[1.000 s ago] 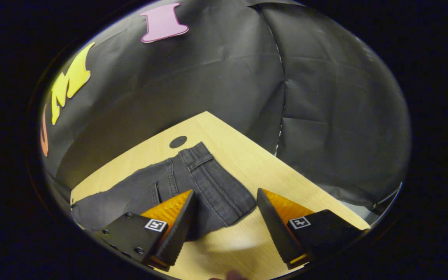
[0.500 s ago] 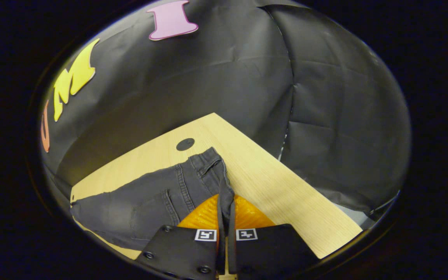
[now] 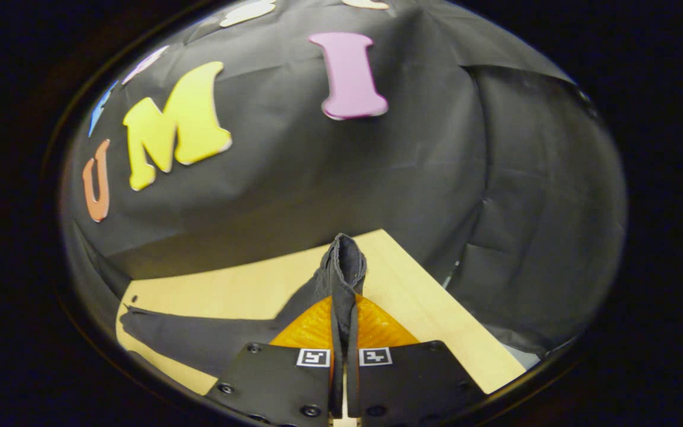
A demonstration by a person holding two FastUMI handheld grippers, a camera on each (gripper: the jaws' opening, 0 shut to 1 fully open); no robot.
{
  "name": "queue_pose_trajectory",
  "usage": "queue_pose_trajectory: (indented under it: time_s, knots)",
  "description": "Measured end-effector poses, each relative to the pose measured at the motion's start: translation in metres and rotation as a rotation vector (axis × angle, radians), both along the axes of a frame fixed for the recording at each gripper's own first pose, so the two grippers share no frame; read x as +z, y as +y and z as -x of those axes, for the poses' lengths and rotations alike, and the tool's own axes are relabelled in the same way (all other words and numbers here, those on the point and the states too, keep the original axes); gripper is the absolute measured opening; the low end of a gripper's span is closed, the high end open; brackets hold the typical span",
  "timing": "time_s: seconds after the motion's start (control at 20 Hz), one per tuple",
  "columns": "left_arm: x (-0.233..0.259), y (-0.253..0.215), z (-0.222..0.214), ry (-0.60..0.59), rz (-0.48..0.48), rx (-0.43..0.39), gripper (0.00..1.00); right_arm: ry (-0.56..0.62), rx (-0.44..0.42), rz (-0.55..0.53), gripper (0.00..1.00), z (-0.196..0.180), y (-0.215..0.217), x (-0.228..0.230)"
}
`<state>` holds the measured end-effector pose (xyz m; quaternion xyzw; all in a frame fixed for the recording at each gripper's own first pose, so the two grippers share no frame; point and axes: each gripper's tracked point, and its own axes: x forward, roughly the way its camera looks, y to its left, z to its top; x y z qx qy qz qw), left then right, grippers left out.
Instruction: Grasp the waist and the cuffs of the jeans and fold them to make the two legs overlap; first hold the waist and fold one-third of the jeans toward the cuffs, then hold the cuffs and fold the remaining one-third in the same direction to finish folding.
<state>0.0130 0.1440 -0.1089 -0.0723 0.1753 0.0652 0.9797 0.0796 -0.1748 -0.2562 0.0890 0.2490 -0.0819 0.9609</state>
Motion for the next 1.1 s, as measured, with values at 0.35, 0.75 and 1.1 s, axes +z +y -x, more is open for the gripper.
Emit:
queue_pose_trajectory:
  time_s: [0.35,0.75,1.1]
  knots:
    - [-0.010,0.059,0.030,-0.026,0.008,0.056,0.98,-0.063,0.241,-0.003,0.03,-0.001,0.198,0.047]
    - [-0.017,0.141,0.070,-0.013,0.029,0.169,0.98,0.125,0.504,0.093,0.03,0.012,0.404,-0.097]
    - [-0.034,0.182,0.089,0.021,0.053,0.224,0.98,0.294,0.589,0.241,0.03,0.031,0.427,-0.196]
